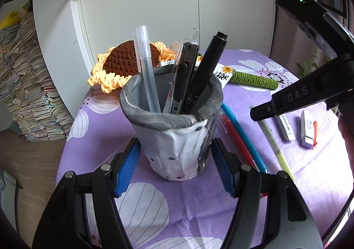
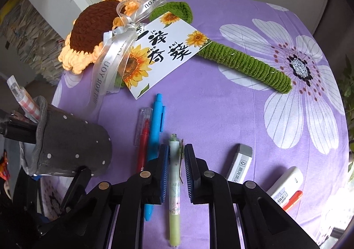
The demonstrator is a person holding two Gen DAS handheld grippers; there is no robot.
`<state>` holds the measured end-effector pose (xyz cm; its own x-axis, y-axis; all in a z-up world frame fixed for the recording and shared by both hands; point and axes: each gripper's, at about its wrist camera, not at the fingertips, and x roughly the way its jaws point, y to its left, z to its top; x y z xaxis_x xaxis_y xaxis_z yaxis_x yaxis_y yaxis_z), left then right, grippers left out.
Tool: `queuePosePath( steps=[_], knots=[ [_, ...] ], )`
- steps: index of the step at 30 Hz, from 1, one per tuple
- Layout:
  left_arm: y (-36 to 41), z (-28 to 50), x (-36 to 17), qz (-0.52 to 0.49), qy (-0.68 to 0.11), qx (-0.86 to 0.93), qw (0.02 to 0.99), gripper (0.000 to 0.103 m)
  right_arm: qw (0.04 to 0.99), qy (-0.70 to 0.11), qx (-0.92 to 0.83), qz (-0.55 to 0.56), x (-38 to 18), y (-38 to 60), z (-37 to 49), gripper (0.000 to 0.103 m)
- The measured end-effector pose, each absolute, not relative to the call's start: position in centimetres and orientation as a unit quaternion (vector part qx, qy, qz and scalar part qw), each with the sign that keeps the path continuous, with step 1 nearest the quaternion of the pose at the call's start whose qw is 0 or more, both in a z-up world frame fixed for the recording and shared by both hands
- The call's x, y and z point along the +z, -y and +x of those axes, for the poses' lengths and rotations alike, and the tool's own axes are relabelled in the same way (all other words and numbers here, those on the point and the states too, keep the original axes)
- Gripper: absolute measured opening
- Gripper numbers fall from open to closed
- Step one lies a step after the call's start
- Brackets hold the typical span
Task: Organize stationery
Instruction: 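Lift the light green pen into the cup and open the right tool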
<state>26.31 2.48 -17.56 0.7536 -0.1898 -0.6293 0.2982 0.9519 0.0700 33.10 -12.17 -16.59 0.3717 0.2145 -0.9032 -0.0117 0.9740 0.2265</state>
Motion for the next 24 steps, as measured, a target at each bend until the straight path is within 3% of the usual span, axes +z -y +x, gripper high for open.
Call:
queuePosePath(
  steps=[15,24],
  knots=[
    [-2.5,26.3,-17.5,0.083,-0.326,-0.131,0.933,0.065,0.937,-0.317,0.131,0.065,-0.6,11.6,25.4,0.016],
    [-2.5,26.3,-17.5,0.083,-0.326,-0.131,0.933,0.065,0.942,-0.272,0.187,0.056,3.1,8.4,25.8,0.016]
  ],
)
